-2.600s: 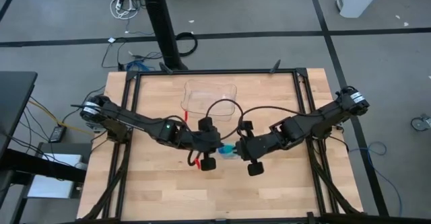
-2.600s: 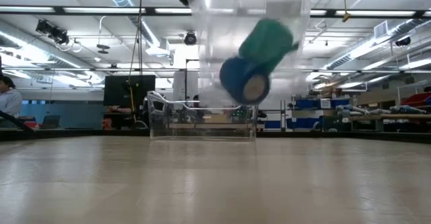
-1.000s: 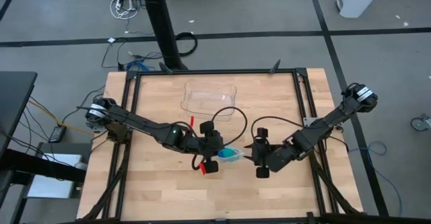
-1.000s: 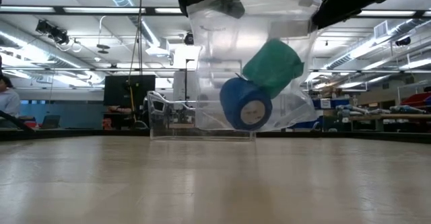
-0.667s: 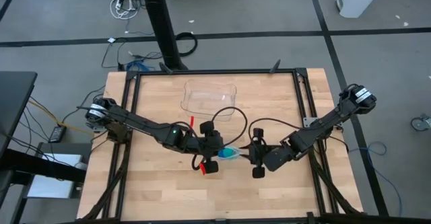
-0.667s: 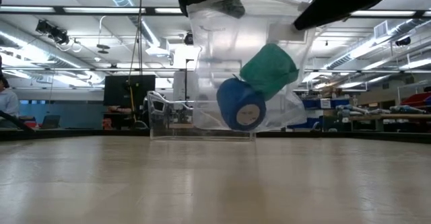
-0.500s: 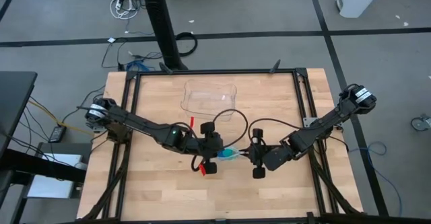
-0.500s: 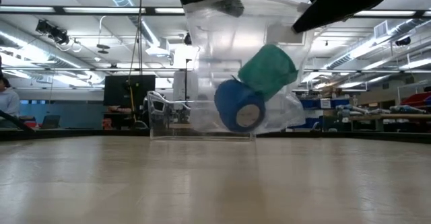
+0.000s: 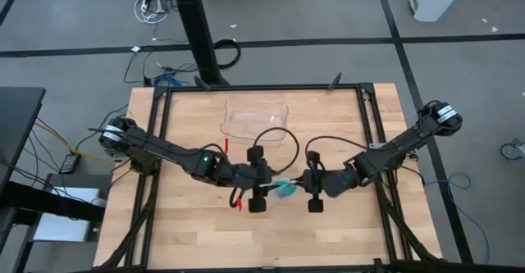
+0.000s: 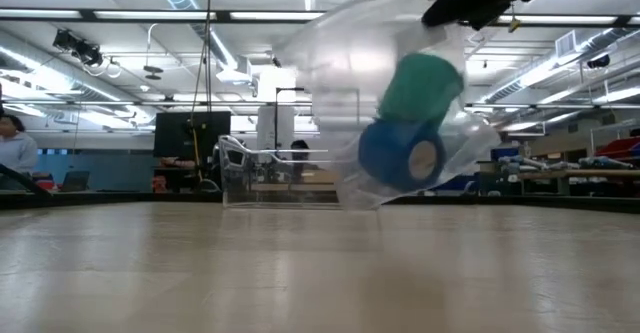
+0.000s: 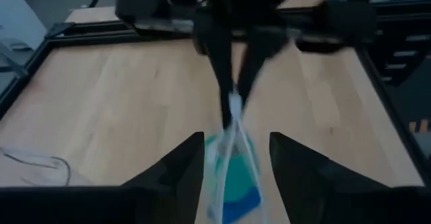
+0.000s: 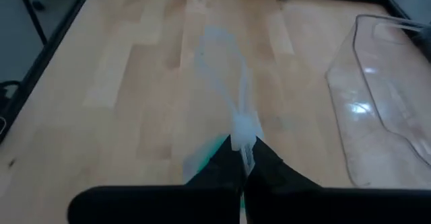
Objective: Roll bandage
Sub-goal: Close the transparent zip bag
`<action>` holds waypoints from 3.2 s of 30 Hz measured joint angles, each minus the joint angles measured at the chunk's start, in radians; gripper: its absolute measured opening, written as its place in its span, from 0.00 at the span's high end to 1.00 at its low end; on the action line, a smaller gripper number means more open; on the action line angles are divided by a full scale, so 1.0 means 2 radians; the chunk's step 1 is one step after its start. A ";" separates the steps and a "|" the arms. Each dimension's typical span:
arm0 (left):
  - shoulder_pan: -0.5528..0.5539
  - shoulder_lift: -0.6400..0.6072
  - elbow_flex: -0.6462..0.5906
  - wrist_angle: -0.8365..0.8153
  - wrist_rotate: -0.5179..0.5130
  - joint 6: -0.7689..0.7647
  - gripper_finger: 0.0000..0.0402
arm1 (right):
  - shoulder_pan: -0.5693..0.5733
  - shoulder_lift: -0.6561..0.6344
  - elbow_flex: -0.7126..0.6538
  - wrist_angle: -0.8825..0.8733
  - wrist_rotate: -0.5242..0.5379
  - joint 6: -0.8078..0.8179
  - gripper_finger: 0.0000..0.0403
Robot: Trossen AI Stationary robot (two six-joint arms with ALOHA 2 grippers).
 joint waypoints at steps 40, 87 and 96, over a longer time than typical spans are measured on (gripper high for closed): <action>0.017 0.028 -0.001 0.044 -0.028 0.040 0.77 | -0.047 0.008 0.000 0.095 -0.040 -0.082 1.00; 0.013 0.020 -0.002 -0.029 0.214 0.190 0.93 | -0.049 0.008 -0.037 0.166 -0.180 -0.146 0.72; 0.003 0.020 -0.001 0.052 0.239 0.303 0.93 | -0.137 0.008 -0.130 0.317 -0.330 -0.206 0.72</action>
